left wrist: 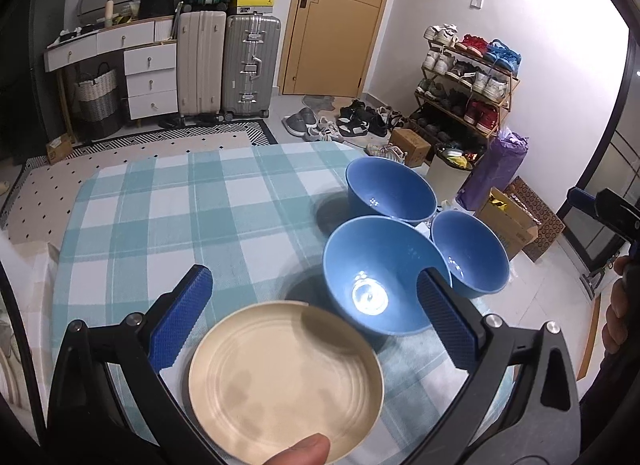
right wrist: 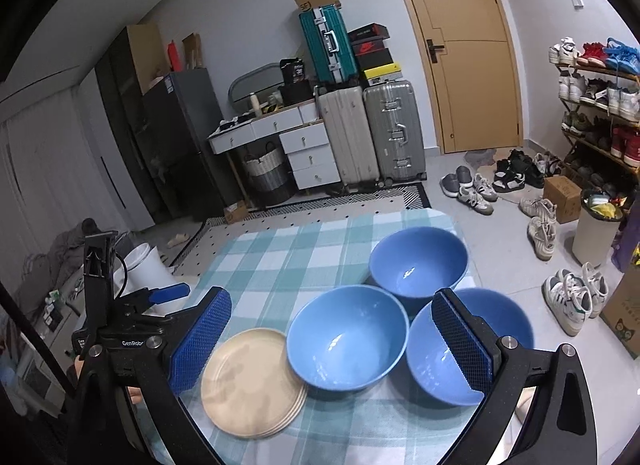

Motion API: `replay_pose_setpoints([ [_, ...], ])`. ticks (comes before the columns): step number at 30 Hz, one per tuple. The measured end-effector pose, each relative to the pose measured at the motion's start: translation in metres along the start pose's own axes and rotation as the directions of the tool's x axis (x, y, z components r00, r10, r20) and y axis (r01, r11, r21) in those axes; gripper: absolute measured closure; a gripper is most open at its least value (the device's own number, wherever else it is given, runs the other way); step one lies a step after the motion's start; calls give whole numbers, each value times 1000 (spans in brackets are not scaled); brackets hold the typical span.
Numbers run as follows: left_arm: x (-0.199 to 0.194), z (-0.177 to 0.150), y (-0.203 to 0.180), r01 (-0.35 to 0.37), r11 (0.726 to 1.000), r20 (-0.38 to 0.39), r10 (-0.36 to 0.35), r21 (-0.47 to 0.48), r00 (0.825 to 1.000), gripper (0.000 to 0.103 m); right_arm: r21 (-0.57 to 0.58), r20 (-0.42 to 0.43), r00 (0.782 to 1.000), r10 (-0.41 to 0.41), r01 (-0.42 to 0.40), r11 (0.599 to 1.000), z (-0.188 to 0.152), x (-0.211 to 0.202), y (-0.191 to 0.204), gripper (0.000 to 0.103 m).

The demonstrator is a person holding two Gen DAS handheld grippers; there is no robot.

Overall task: Organize plates and bowls
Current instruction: 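Move the left tool to a light-blue bowl while the right tool approaches another bowl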

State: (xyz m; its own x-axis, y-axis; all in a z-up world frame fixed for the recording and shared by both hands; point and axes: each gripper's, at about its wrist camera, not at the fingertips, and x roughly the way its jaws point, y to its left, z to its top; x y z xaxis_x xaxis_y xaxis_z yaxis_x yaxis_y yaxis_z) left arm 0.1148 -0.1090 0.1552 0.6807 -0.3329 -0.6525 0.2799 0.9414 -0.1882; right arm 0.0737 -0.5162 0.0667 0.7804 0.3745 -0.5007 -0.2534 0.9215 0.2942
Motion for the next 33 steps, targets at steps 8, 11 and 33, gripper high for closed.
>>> replay_pose_setpoints([
  [8, 28, 38, -7, 8, 1000, -8, -8, 0, 1000, 1, 8, -11, 999, -43, 43, 999, 20, 13, -19, 1],
  [11, 42, 48, -10, 9, 1000, -15, -9, 1, 1000, 1, 16, -17, 999, -48, 48, 999, 25, 21, -29, 1],
  [33, 181, 100, -29, -1, 999, -119, 5, 34, 993, 1, 48, -126, 984, -125, 132, 990, 37, 105, -102, 1],
])
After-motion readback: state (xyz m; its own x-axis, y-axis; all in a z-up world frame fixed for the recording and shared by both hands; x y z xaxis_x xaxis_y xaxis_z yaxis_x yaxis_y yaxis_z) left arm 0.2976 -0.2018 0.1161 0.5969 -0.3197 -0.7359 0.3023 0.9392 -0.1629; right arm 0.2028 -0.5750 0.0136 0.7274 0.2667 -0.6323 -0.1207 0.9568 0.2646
